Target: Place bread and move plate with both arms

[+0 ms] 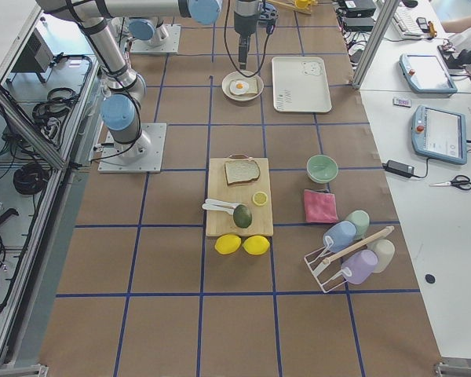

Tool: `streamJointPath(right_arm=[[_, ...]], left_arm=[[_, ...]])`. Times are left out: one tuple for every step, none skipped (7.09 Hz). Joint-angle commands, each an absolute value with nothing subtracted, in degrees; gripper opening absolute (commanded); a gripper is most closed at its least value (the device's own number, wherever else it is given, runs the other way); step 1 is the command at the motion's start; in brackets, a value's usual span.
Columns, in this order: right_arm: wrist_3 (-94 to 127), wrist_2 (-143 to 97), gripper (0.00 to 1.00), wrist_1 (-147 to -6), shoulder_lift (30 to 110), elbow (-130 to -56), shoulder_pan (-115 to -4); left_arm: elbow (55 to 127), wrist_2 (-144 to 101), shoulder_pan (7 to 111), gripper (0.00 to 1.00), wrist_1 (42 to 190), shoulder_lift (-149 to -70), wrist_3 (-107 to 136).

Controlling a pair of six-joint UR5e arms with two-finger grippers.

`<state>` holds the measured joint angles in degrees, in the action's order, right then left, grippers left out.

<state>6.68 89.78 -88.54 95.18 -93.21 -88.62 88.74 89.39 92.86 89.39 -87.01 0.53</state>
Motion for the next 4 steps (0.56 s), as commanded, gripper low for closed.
streamJointPath(right_arm=[[7.0, 89.7, 1.00, -88.6, 95.2, -93.2, -90.3], [7.0, 90.3, 1.00, -89.0, 95.1, -93.5, -90.3], [7.0, 89.7, 1.00, -89.2, 95.0, -93.5, -90.3], [6.9, 90.2, 1.00, -89.2, 95.0, -93.6, -90.2]], left_arm=[[88.8, 89.4, 92.9, 1.00, 89.3, -87.0, 0.5], [88.7, 89.4, 92.8, 1.00, 89.3, -87.0, 0.5], [88.8, 89.4, 92.9, 1.00, 89.3, -87.0, 0.5], [88.8, 89.4, 92.9, 1.00, 89.3, -87.0, 0.5]])
